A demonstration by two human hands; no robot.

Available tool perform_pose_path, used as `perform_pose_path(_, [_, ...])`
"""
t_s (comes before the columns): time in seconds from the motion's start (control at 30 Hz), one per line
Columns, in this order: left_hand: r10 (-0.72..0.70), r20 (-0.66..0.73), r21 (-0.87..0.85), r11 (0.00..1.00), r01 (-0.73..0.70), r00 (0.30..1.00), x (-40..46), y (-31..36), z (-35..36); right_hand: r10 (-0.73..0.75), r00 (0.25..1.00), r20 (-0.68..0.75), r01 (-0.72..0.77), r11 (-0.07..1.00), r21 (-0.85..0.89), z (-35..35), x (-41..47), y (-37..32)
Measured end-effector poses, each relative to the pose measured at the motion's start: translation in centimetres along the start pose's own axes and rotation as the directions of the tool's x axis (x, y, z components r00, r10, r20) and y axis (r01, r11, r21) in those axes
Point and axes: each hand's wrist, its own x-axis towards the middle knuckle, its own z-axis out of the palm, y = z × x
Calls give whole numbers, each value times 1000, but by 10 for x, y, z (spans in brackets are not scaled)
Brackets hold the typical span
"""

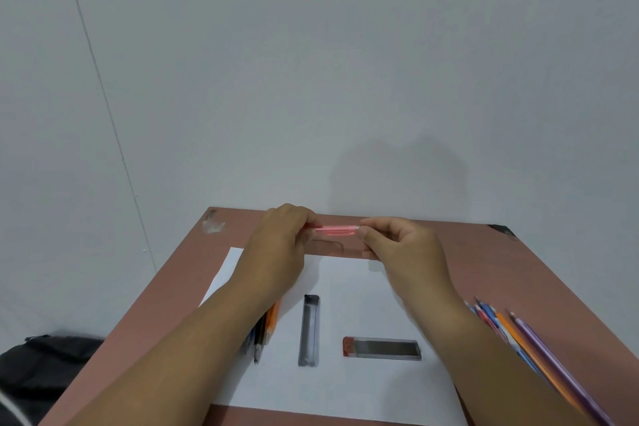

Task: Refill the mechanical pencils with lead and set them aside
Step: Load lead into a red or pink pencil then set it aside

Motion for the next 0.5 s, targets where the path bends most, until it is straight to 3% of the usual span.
perform_pose_path(0.23, [-1, 16, -4, 1000, 1, 1000, 0, 5, -2, 61, 998, 12, -62, 997, 44, 1, 0, 2])
perform_pose_path(0.33, [-7, 45, -18, 1000, 8, 999, -1, 13, -4, 151, 987, 53, -159, 961, 226, 2, -1, -2])
perform_pose_path(0.5, [6, 100, -52, 999, -1, 995, -6, 28, 0, 295, 934, 201, -357, 748, 560, 5, -3, -7])
